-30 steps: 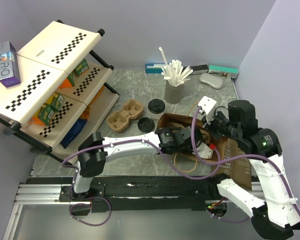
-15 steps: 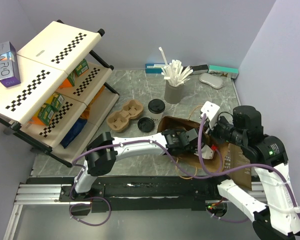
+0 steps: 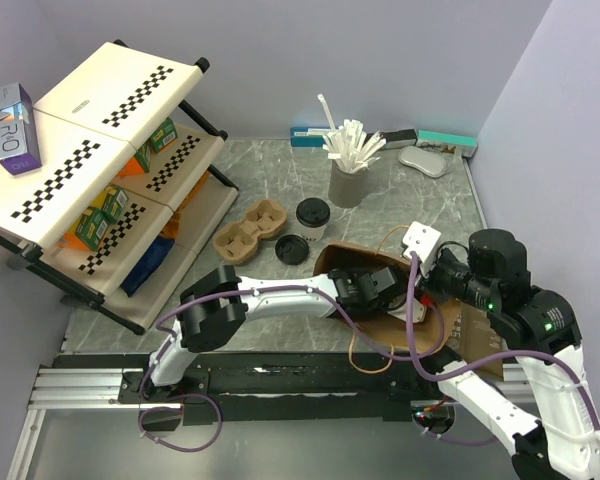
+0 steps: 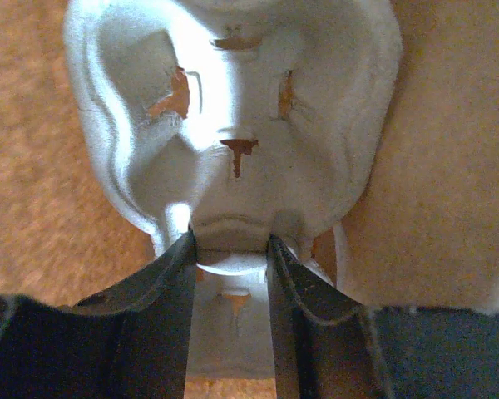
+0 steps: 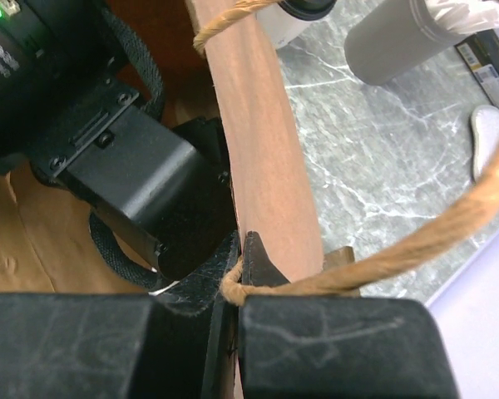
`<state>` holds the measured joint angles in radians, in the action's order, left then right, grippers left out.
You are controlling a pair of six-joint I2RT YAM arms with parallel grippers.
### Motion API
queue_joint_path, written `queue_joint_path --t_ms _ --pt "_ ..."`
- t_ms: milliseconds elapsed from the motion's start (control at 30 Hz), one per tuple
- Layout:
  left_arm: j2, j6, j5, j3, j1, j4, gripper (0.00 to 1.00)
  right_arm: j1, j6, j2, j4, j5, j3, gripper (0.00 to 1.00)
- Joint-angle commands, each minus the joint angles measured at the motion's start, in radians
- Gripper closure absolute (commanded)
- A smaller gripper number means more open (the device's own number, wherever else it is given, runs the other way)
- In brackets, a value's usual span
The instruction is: Pack the takeout coffee
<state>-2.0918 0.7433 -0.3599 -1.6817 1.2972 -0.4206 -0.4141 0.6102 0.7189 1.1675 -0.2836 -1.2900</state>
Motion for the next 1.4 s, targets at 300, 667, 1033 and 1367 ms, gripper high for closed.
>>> queue_joint_path --t_ms 300,667,1033,1367 --pt "0.023 -0.027 -0.017 0.099 0.04 0.111 0.99 -0.011 -0.116 -0.036 -0.18 0.133 0.075 1.0" --pt "-0.034 0.013 -0.074 0.048 0.03 0.166 0.99 -0.011 -0.107 -0.009 -0.062 -0.052 0.023 1.0" --pt "-0.102 -0.004 -0.117 -0.07 0.016 0.062 0.96 -0.011 -0.138 -0.001 -0.026 -0.112 -0.015 1.0" --pt "-0.128 0.005 -0.237 -0.069 0.005 0.163 0.97 -0.011 -0.181 0.002 -0.009 -0.181 -0.012 1.0"
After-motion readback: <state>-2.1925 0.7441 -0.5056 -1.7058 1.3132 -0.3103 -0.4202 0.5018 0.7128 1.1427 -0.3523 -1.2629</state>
